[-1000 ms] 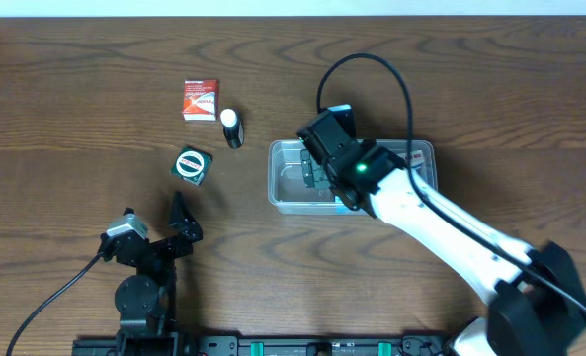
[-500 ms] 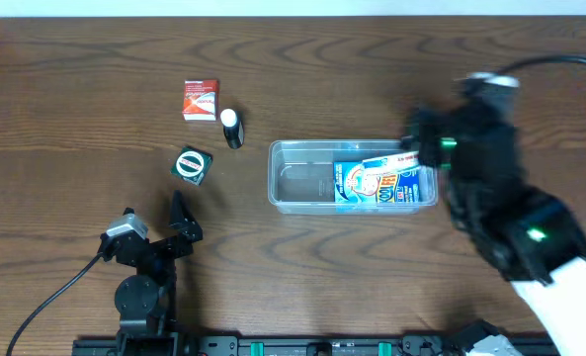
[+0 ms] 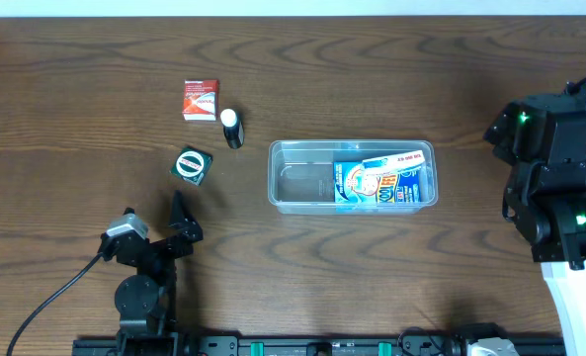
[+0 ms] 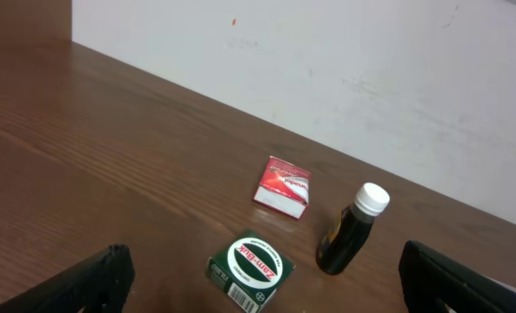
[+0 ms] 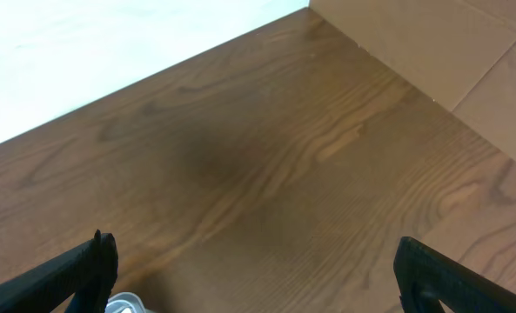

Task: Pack container

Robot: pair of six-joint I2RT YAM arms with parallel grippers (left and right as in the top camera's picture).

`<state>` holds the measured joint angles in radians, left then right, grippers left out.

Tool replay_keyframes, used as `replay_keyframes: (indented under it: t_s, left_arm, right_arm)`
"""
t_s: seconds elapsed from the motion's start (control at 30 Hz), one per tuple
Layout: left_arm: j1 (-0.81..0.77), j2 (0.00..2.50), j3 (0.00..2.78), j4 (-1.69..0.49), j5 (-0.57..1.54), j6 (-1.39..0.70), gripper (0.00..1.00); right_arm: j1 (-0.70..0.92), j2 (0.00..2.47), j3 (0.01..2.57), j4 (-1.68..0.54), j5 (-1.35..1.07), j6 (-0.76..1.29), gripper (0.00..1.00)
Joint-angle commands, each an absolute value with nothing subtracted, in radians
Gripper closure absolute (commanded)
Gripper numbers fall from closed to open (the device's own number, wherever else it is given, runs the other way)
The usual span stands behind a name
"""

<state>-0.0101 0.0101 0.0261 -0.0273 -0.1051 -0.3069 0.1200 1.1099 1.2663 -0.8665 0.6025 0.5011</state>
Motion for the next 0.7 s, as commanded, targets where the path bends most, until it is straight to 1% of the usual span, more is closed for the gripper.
replay_keyframes:
  t_s: [0.0, 0.13, 0.27, 0.33, 0.53, 0.67]
  left_arm:
    - [-0.006, 0.005, 0.01, -0.063, -0.018, -0.326, 0.02]
    - [-0.006, 0.018, 0.072, -0.095, 0.095, -0.331, 0.02]
    - [-0.005, 0.119, 0.205, -0.222, 0.094, -0.352, 0.02]
    - [-0.005, 0.222, 0.296, -0.29, 0.104, -0.333, 0.02]
    - [-0.005, 0.612, 0.596, -0.439, 0.267, -0.191, 0.02]
    - [-0.005, 0.86, 0.818, -0.568, 0.306, -0.15, 0.02]
  right_arm:
    - [0.11, 1.115, 1.279, -0.869, 0.624, 0.512, 0.01]
    - [0.11, 1.115, 1.279, -0.869, 0.624, 0.512, 0.01]
    - [0.11, 1.115, 1.279, -0.869, 0.624, 0.512, 0.01]
    - [0.11, 1.115, 1.279, -0.869, 0.623, 0.512, 0.01]
    - [0.11, 1.115, 1.279, -0.869, 0.624, 0.512, 0.01]
    - [0.11, 1.115, 1.279, -0.869, 0.624, 0.512, 0.01]
